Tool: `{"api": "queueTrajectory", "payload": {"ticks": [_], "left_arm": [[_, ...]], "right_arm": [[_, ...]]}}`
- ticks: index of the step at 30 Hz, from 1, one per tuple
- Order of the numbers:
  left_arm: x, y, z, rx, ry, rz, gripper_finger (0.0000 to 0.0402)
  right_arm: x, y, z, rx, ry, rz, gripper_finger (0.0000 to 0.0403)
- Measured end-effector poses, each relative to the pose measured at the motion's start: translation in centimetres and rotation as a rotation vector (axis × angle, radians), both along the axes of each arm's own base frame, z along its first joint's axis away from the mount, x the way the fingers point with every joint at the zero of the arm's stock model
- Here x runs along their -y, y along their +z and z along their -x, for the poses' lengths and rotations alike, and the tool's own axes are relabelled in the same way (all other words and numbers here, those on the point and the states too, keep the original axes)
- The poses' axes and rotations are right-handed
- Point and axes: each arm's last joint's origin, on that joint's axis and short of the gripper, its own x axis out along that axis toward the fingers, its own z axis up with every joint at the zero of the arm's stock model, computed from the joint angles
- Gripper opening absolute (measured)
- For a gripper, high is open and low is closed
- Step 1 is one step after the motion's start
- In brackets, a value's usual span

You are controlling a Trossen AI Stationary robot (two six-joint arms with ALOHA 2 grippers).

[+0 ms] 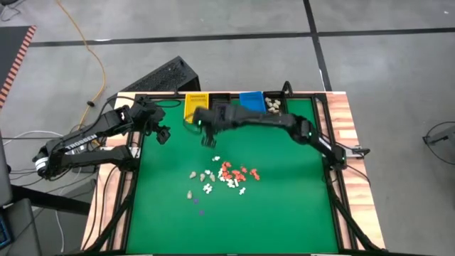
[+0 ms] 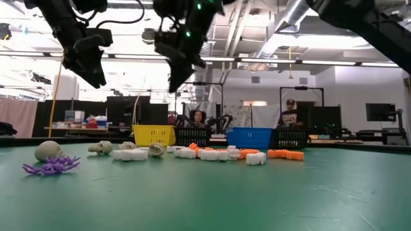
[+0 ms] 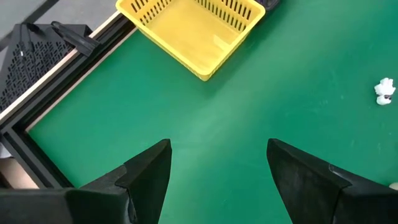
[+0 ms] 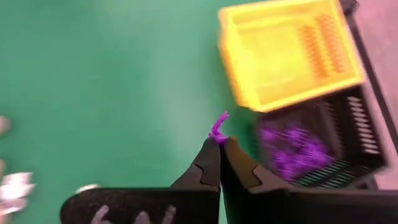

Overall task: Sort Halloween decoration
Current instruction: Put the purple spider toy into the left black basket

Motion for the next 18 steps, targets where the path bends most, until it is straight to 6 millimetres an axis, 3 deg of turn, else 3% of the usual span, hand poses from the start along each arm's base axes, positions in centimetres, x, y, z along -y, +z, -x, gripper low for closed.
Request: {"api": "queueTrajectory", "payload": {"ticks": [6,9,14,18], "left_arm": [[0.0,0.0,0.0,0.001,0.001,0.001,0.0256],[0.0,0.0,0.0,0.002,0.003,0.002,0.0256],[0.0,0.0,0.0,0.011,0.017,0.011,0.0256],[0.0,0.0,0.0,0.011,0.017,0.011,0.0256]], "right_arm": [[6.5,-0.1,1.2,0.024,-0.138,0.0,0.0035],[8.7,-0.4,1.9,0.026,-0.194,-0.03,0.0058],[10.4,-0.4,2.4,0.054,-0.185,-0.108,0.0099],[10.5,-0.5,2.6,0.045,-0.179,-0.117,0.0135]]}}
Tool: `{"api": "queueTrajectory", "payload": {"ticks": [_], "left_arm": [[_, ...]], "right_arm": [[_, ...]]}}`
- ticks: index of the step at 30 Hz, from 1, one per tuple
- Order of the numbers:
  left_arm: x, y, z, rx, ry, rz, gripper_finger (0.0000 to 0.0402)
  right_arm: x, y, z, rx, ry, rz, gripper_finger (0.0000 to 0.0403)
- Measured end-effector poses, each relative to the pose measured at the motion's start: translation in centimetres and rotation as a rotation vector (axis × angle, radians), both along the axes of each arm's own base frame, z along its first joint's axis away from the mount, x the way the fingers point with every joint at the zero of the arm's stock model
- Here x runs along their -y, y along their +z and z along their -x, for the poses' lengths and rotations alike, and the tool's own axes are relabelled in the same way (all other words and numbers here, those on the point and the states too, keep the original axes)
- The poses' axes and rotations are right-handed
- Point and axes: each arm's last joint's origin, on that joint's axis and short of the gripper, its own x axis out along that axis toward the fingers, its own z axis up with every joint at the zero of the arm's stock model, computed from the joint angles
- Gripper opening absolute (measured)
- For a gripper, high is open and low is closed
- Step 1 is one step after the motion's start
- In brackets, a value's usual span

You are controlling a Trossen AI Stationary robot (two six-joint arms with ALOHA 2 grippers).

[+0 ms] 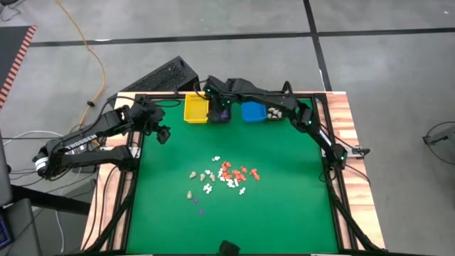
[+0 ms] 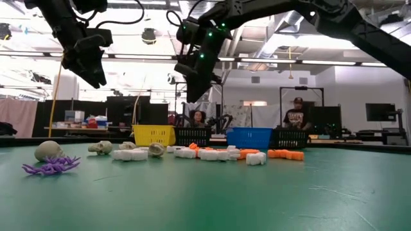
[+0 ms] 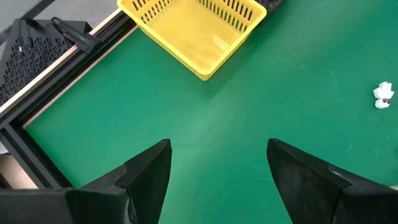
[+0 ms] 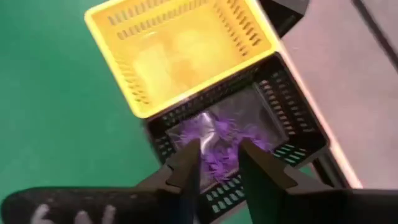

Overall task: Sort Halloween decoration
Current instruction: Put the purple spider toy into the left black basket

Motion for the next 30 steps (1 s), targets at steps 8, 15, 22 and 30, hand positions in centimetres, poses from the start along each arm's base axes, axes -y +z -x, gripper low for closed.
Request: {"api": "queueTrajectory", "payload": {"ticks": [8,15,22,30], "left_arm": [[0.0,0.0,0.0,-0.001,-0.001,-0.001,0.0256],[0.0,0.0,0.0,-0.002,-0.003,-0.002,0.0256],[0.0,0.0,0.0,-0.002,-0.004,-0.002,0.0256],[0.0,0.0,0.0,-0.009,-0.014,-0.008,0.0256]], "right_arm": [[-5.8,0.2,-2.3,0.159,0.34,-0.321,0.0162],[-18.4,0.7,-4.9,0.225,0.664,-0.292,0.0162],[-28.6,1.3,-4.7,0.276,0.793,-0.075,0.0162],[-33.3,-0.2,-4.6,0.272,0.767,0.001,0.0168]]}}
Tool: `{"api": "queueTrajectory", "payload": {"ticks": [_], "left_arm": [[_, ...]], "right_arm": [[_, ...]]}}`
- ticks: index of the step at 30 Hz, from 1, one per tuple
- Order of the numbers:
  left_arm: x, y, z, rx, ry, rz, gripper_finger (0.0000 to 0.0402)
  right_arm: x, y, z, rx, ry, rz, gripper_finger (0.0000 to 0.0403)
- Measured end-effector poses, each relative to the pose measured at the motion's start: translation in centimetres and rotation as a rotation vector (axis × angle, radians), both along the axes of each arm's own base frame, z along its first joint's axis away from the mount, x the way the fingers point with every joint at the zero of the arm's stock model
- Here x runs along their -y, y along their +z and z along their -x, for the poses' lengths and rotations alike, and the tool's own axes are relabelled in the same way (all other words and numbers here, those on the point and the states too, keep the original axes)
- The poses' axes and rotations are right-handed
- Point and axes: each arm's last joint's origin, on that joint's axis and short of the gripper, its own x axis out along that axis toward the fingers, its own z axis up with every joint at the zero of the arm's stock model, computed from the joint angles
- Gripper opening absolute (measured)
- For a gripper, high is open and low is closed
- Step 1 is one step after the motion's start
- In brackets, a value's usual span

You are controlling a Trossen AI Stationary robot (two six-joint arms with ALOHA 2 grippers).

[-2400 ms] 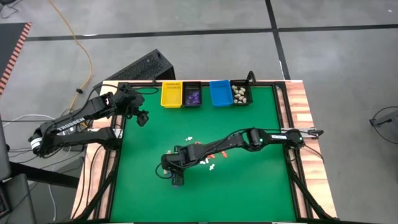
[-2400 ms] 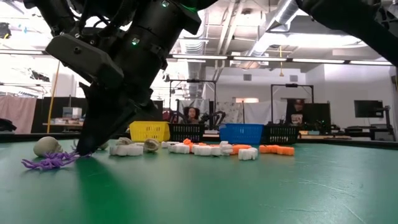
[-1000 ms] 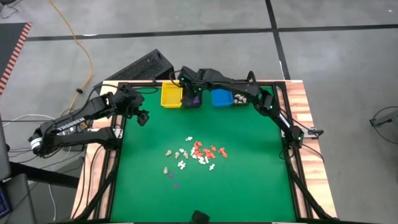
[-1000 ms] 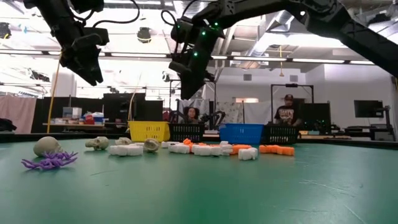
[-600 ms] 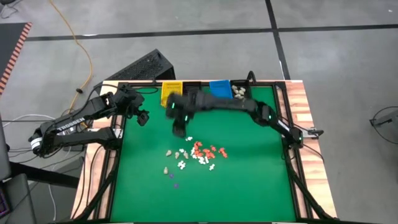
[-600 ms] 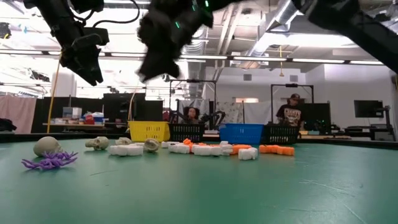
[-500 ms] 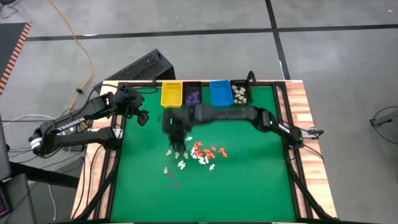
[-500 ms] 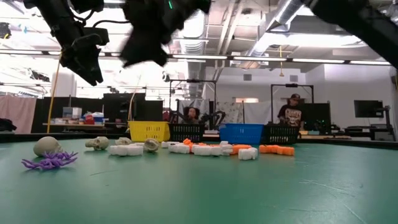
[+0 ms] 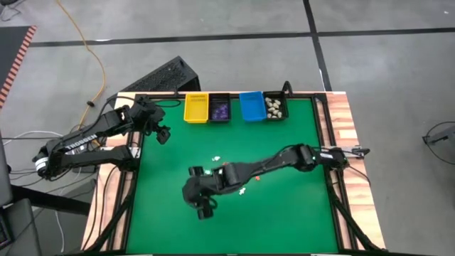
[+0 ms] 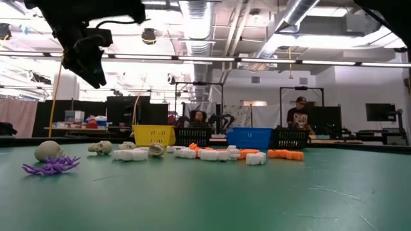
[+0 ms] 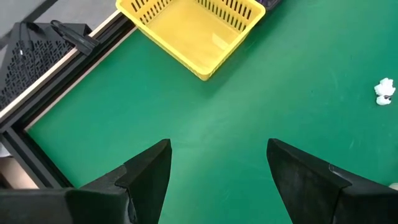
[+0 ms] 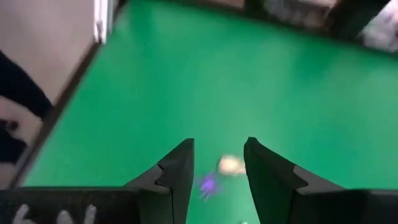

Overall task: Sort Halloween decoration
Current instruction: Put the purple spider toy into the left black basket

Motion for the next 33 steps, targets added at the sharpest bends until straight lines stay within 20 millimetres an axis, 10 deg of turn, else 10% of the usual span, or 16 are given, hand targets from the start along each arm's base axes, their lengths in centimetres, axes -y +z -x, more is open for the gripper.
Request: {"api": "queueTrajectory", "payload": {"ticks": [13,26,33], "left_arm": [[-0.1,-0.4,-0.2,-0.048,-0.031,0.002,0.0256],[-0.2,-0.5,-0.3,-0.056,-0.032,0.007,0.0256],[-0.2,-0.5,-0.3,-0.056,-0.031,0.007,0.0256]], "right_arm": [[-2.1,-9.9,-2.4,-0.157,-0.109,-0.049,0.0171],[-0.6,-12.8,-2.3,-0.311,-0.225,-0.058,0.0164],[-0.7,-13.2,-2.2,-0.328,-0.28,-0.101,0.0082]]}}
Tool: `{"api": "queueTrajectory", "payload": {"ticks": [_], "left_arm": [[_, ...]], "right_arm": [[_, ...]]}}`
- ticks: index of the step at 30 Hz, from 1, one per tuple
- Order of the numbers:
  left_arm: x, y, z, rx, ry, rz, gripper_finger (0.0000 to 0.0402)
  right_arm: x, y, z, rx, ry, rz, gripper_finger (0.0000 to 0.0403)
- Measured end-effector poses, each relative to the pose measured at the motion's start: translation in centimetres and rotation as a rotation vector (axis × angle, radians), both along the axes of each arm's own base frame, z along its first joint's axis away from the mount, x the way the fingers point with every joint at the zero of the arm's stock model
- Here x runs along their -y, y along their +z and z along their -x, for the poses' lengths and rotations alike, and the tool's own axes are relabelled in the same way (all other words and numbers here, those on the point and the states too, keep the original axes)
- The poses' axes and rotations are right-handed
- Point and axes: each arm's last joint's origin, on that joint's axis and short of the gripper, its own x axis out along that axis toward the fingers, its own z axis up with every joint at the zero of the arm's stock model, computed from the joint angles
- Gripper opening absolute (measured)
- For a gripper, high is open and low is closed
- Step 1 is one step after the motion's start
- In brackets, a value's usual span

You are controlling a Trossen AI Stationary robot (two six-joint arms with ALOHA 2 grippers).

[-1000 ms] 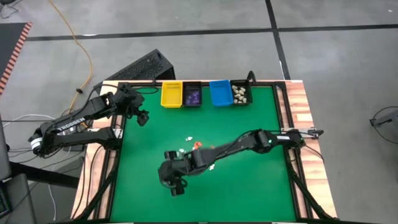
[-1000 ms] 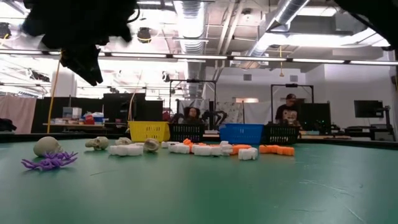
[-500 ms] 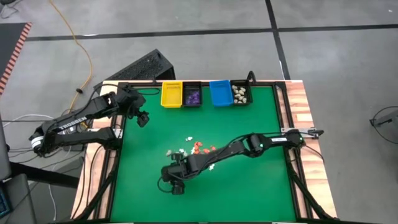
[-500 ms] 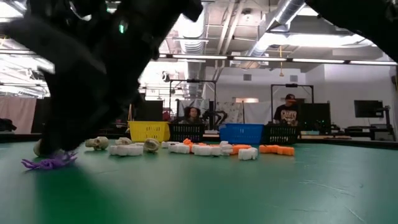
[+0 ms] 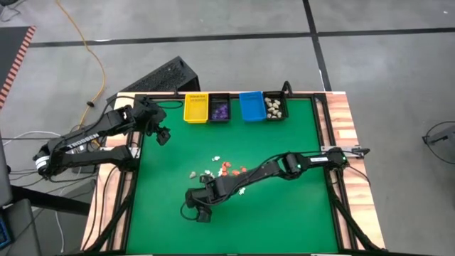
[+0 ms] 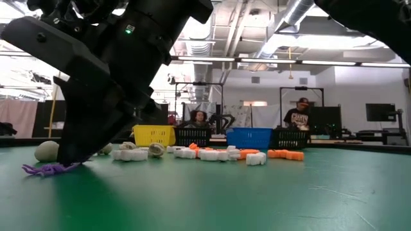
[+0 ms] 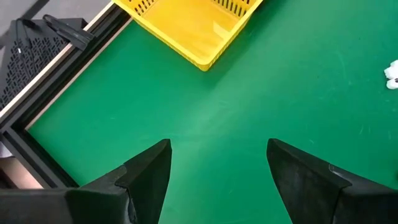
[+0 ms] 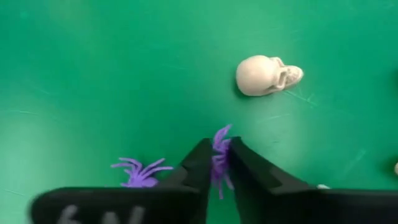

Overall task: Sort Halloween decoration
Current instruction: Put the purple spider toy into the left black basket

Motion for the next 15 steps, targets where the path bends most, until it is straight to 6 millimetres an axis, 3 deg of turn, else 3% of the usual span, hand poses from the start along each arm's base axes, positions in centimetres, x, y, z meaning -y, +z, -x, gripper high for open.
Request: {"api": "queueTrajectory", "payload": {"ticks": [3,10,15], "left_arm": [[0.0,0.0,0.0,0.0,0.0,-0.001,0.0256],[0.0,0.0,0.0,0.0,0.0,-0.001,0.0256],[0.0,0.0,0.0,0.001,0.001,-0.002,0.0256]], "right_arm": [[-0.1,0.0,0.0,-0.001,-0.014,-0.008,0.0036],[0.1,0.9,0.2,-0.013,-0.033,-0.014,0.0031],[3.1,4.0,0.9,-0.043,-0.057,-0.003,0.0031]]}}
